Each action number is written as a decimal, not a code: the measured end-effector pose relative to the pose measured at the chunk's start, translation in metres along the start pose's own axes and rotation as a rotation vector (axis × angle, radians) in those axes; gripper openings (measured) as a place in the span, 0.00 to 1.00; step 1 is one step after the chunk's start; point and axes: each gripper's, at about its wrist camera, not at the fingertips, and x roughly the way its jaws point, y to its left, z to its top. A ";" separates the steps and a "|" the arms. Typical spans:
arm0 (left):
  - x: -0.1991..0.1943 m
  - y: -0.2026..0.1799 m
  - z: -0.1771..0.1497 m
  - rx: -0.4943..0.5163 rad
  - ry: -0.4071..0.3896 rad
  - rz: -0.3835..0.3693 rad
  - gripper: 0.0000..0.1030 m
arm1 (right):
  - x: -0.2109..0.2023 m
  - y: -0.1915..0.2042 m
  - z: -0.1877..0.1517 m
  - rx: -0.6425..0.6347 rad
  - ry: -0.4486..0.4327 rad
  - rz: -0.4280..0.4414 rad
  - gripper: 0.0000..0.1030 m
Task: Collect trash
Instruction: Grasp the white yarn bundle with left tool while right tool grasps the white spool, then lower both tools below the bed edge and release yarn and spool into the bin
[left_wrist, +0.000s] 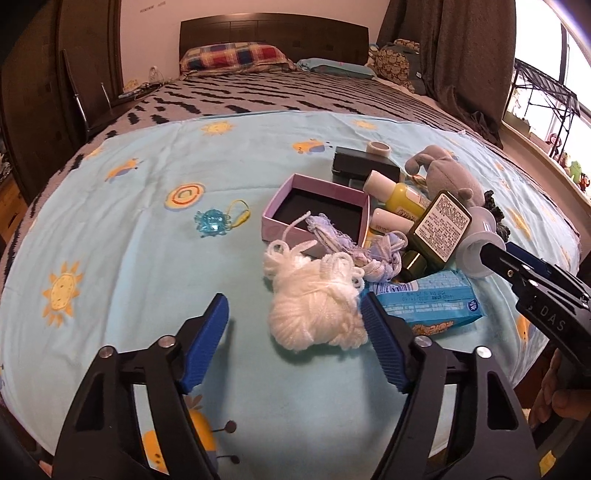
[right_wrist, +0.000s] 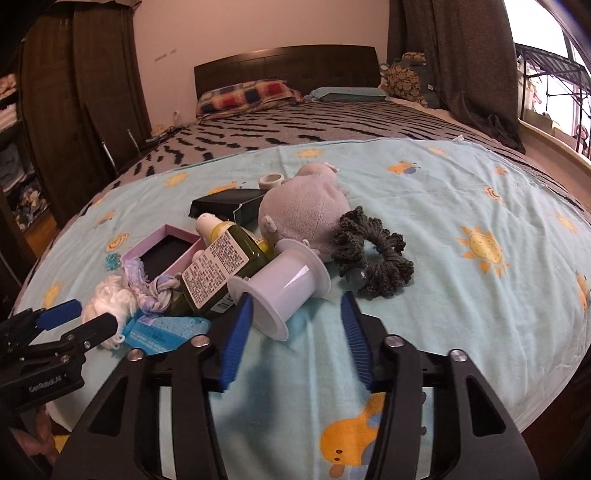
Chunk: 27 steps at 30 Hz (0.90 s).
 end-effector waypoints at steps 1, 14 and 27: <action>0.002 0.000 0.000 -0.002 0.006 -0.012 0.59 | 0.003 0.000 -0.001 -0.006 0.006 -0.001 0.34; -0.021 0.006 0.003 -0.033 -0.031 -0.057 0.41 | -0.015 0.001 0.003 -0.040 -0.039 0.021 0.11; -0.107 -0.010 -0.010 0.002 -0.146 -0.055 0.41 | -0.099 0.000 -0.009 -0.041 -0.114 0.058 0.11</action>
